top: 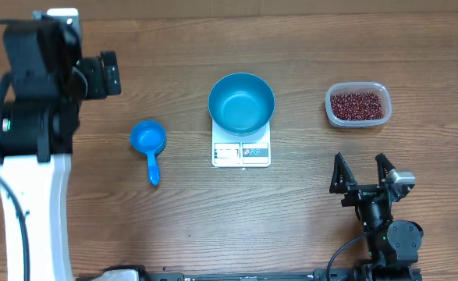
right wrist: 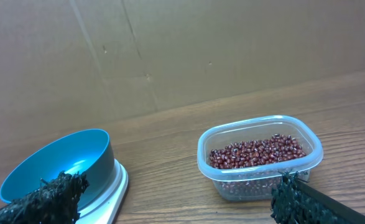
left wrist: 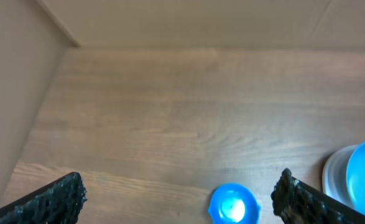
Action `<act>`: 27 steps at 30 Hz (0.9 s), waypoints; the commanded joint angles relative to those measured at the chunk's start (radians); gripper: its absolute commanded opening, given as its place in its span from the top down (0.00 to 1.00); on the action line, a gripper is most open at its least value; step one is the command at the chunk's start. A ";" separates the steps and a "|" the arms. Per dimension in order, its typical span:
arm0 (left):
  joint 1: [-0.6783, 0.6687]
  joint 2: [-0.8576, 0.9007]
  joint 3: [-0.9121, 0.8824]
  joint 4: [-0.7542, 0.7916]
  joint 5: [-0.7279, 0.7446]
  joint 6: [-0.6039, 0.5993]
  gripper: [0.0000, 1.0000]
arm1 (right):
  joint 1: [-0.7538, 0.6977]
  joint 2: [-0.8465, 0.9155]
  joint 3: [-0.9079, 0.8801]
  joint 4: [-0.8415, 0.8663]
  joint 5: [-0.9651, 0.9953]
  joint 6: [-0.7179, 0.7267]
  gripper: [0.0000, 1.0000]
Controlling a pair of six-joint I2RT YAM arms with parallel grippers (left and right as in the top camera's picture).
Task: Scoop item into bowl and weigh 150g on scale
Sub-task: 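Raise the left arm and move the left gripper above the blue scoop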
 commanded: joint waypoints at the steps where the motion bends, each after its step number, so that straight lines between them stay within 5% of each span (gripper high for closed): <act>1: 0.010 0.074 0.082 -0.045 0.015 -0.012 0.00 | 0.004 -0.008 -0.010 0.004 -0.002 0.002 0.00; 8: 0.054 0.182 0.108 -0.121 0.120 -0.014 0.00 | 0.004 -0.008 -0.010 0.004 -0.002 0.002 0.00; 27: 0.065 0.439 0.106 -0.132 0.119 -0.014 0.00 | 0.004 -0.008 -0.010 0.004 -0.002 0.002 0.00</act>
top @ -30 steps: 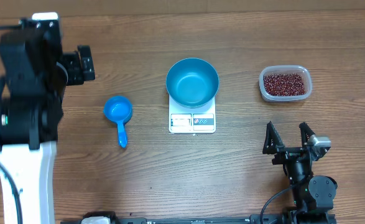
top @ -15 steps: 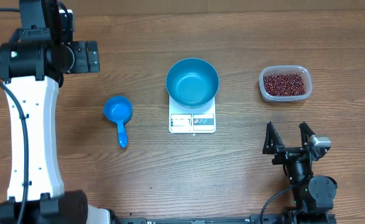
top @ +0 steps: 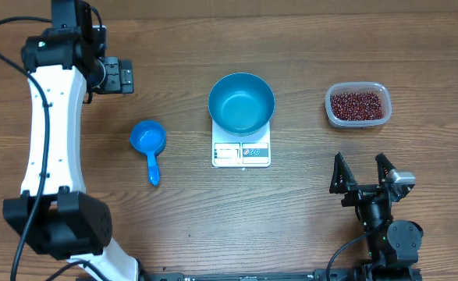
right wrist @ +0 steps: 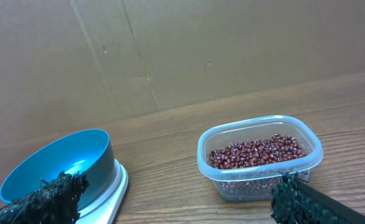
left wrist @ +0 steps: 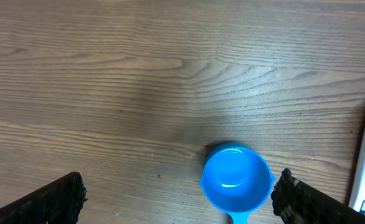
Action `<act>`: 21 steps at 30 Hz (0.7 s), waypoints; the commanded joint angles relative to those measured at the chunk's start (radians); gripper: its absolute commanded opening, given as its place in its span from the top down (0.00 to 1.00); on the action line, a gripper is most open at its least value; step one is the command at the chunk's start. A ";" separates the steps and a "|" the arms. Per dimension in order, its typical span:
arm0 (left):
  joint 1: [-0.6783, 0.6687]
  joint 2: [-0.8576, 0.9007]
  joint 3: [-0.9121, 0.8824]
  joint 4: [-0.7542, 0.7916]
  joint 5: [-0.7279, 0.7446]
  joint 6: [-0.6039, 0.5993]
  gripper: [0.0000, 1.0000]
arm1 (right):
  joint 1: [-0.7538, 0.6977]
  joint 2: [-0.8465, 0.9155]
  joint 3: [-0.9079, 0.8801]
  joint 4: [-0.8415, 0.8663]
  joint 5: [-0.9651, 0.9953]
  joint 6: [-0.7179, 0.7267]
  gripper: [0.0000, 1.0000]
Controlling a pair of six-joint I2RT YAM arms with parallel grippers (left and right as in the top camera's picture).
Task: Scoop item into bowl and weigh 150g on scale
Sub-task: 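Raise the left arm and move the left gripper above the blue scoop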
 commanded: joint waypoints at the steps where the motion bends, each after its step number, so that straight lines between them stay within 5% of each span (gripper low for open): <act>1: 0.001 0.051 0.026 0.005 0.018 -0.006 0.01 | 0.004 -0.008 -0.010 0.005 -0.002 0.002 0.00; 21: 0.000 0.265 0.025 -0.005 0.018 -0.007 0.01 | 0.004 -0.008 -0.010 0.005 -0.002 0.002 0.00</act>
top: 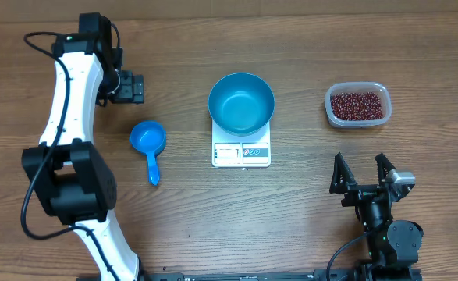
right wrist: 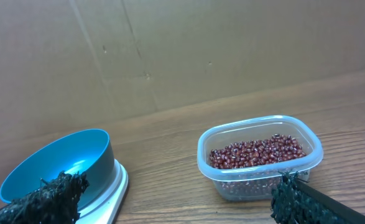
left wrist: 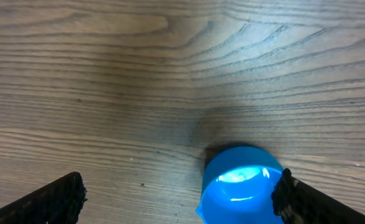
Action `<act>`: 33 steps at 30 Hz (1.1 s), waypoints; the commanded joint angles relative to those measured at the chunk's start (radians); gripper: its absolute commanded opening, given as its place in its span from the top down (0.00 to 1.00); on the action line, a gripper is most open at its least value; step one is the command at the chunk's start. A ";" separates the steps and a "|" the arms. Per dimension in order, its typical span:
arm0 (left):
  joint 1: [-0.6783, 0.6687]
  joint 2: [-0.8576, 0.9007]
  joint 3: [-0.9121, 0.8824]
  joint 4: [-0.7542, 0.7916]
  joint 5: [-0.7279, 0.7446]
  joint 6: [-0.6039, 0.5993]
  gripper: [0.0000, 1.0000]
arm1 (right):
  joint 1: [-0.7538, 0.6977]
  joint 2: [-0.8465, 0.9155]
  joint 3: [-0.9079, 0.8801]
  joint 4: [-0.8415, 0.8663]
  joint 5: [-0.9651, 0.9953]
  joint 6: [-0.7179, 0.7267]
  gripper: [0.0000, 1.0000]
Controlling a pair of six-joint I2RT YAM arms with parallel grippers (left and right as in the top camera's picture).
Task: Scoop item into bowl and weigh 150g on scale
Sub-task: 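Raise the left arm and move the left gripper above the blue scoop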
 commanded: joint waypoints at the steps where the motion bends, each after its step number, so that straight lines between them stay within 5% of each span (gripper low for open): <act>1: 0.000 0.036 0.024 -0.003 0.013 -0.007 0.00 | 0.004 -0.008 -0.010 0.005 -0.002 0.002 0.00; 33: 0.000 0.059 0.003 -0.018 0.013 -0.006 0.00 | 0.004 -0.008 -0.010 0.005 -0.002 0.002 0.00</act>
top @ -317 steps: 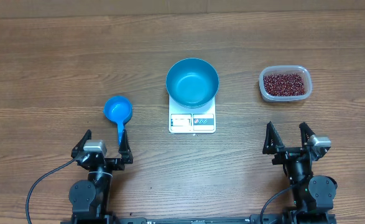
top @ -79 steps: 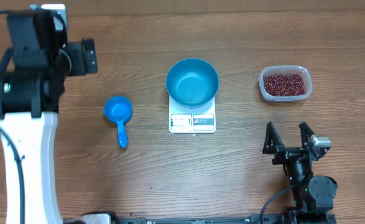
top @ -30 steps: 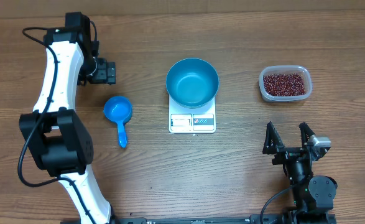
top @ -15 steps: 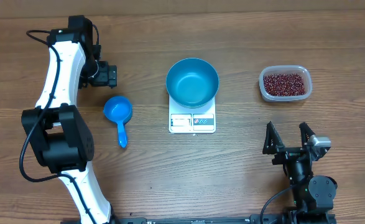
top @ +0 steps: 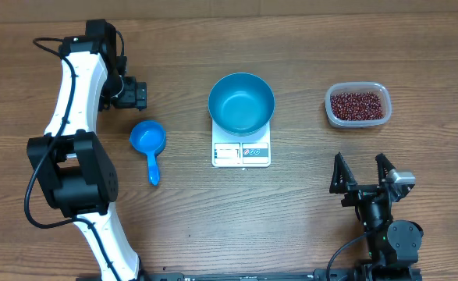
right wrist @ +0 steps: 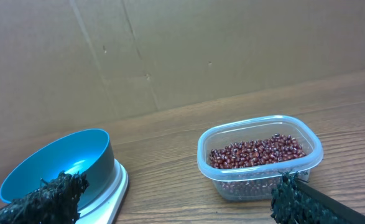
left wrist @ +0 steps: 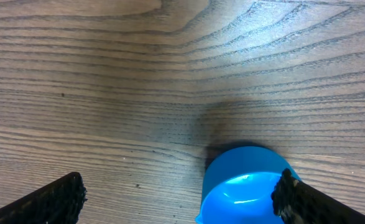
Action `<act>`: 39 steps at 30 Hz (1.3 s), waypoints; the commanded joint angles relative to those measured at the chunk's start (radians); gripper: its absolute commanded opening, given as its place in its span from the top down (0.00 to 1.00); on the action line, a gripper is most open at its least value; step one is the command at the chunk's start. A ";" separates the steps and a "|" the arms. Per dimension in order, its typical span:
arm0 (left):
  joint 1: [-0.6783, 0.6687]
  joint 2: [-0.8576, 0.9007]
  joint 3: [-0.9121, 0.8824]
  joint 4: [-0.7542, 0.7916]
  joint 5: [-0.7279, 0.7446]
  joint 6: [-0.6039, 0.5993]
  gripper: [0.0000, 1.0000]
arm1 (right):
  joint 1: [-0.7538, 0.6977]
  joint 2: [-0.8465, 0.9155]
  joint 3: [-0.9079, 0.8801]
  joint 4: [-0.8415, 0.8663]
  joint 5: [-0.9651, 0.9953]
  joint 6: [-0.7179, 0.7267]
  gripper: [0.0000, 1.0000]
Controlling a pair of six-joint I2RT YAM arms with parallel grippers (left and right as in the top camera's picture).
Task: Scoop item into bowl and weigh 150g on scale
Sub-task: 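Raise the left arm and move the left gripper above the blue scoop, then lower the left gripper onto the blue scoop rim and close it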
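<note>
A blue scoop (top: 148, 144) lies on the table left of the scale, its cup toward the back and its handle toward the front. The blue bowl (top: 241, 103) stands on the white scale (top: 241, 152). A clear tub of red beans (top: 358, 105) sits at the right. My left gripper (top: 137, 94) hovers open just behind the scoop; in the left wrist view the scoop's cup (left wrist: 247, 185) shows low between the fingers, by the right one. My right gripper (top: 362, 171) rests open near the front right, facing the tub (right wrist: 260, 155) and bowl (right wrist: 58, 165).
A brown cardboard wall (right wrist: 182, 50) stands behind the table. The left arm's white links (top: 76, 86) reach over the table's left side.
The left gripper has moved a little nearer the scoop; the cup looks larger and higher in the left wrist view. The right arm has not moved.
The left arm stood raised at the far left with its gripper open, the scoop low in its view. Then it was stretched out over the table behind the scoop, and in the later moments lower and nearer to it. The right arm stayed still throughout.
</note>
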 commanded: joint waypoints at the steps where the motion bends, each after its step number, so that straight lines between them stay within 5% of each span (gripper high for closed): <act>1: 0.000 0.011 0.003 -0.003 0.013 -0.007 0.00 | 0.004 -0.008 -0.010 0.004 -0.002 0.002 0.00; 17: -0.001 0.011 0.003 -0.007 0.013 -0.006 0.00 | 0.004 -0.008 -0.010 0.004 -0.002 0.002 0.00; 22: -0.002 0.011 0.003 -0.037 0.040 0.001 0.17 | 0.004 -0.008 -0.010 0.004 -0.002 0.002 0.00; 28: -0.011 0.011 0.003 -0.084 0.050 0.002 0.00 | 0.004 -0.008 -0.010 0.004 -0.002 0.002 0.00; 39: -0.053 0.011 0.000 -0.131 0.049 0.005 0.00 | 0.004 -0.008 -0.010 0.004 -0.002 0.002 0.00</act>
